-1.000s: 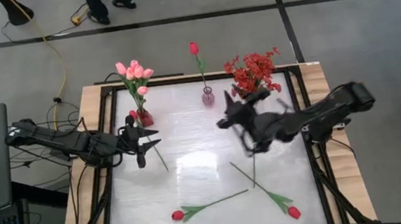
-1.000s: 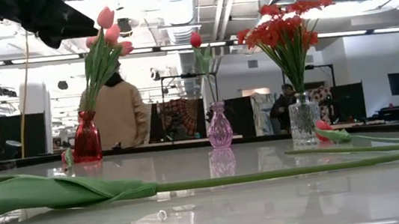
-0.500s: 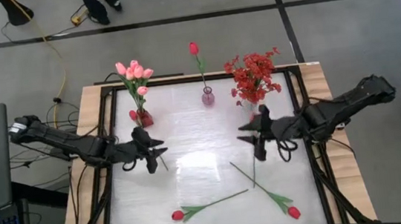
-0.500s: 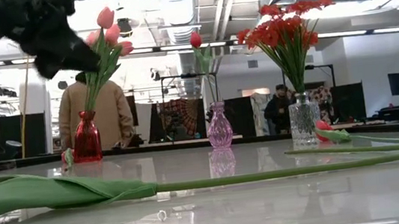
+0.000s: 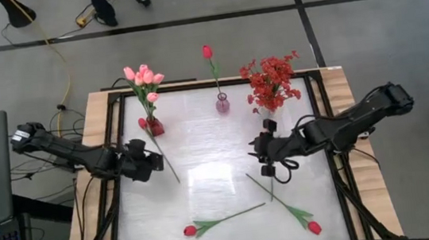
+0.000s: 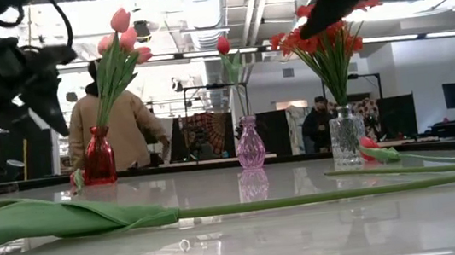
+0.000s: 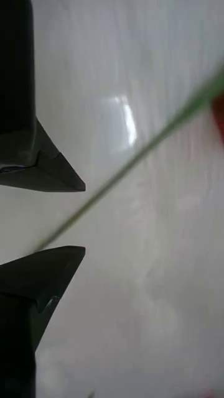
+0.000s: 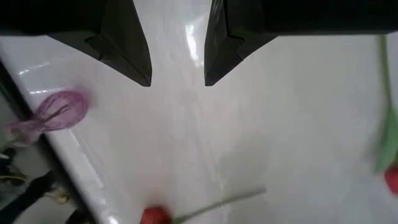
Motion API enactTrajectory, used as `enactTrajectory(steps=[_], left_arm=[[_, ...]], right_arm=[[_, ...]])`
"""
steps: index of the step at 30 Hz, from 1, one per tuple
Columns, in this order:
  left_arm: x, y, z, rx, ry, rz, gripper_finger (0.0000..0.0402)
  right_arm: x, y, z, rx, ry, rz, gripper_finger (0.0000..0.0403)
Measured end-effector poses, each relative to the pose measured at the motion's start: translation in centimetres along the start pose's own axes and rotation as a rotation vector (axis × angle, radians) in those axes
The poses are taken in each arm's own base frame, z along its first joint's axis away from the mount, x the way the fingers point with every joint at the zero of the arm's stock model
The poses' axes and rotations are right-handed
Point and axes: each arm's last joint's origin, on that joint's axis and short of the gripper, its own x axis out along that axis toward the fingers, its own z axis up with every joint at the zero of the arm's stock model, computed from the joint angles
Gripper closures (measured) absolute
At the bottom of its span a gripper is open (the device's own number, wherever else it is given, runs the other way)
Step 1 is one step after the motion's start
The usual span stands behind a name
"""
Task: Sort flowers into vase by color
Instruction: Put the red tulip into the purple vase
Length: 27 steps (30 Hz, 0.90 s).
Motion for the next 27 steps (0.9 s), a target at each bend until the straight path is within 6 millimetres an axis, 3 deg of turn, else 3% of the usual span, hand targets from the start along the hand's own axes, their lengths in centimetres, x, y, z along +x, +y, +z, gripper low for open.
enactTrajectory(steps=[8, 14, 19, 22, 27], left_arm=[[1.1, -1.0, 0.1, -0.059, 0.032, 0.064, 0.0262], [-0.1, -4.6, 1.1, 0.023, 0.056, 0.141, 0.0262], [-1.0, -7.8, 1.9, 0.085, -0.023, 0.215, 0.0262], [-0.2, -8.8, 2.1, 0.055, -0.088, 0.241, 0.0262], [2.7, -8.5, 2.7, 0.045, 0.001, 0.395, 0.0262]], right_arm=[[0.4, 0.4, -0.9, -0.12, 0.094, 0.069, 0.0227], [-0.7, -0.2, -1.2, -0.13, 0.117, 0.068, 0.0227], [-1.4, -0.6, -1.1, -0.125, 0.105, 0.075, 0.0227], [-1.5, -0.6, -1.1, -0.127, 0.104, 0.076, 0.0227], [-1.6, -0.3, -1.3, -0.151, 0.113, 0.087, 0.0227]])
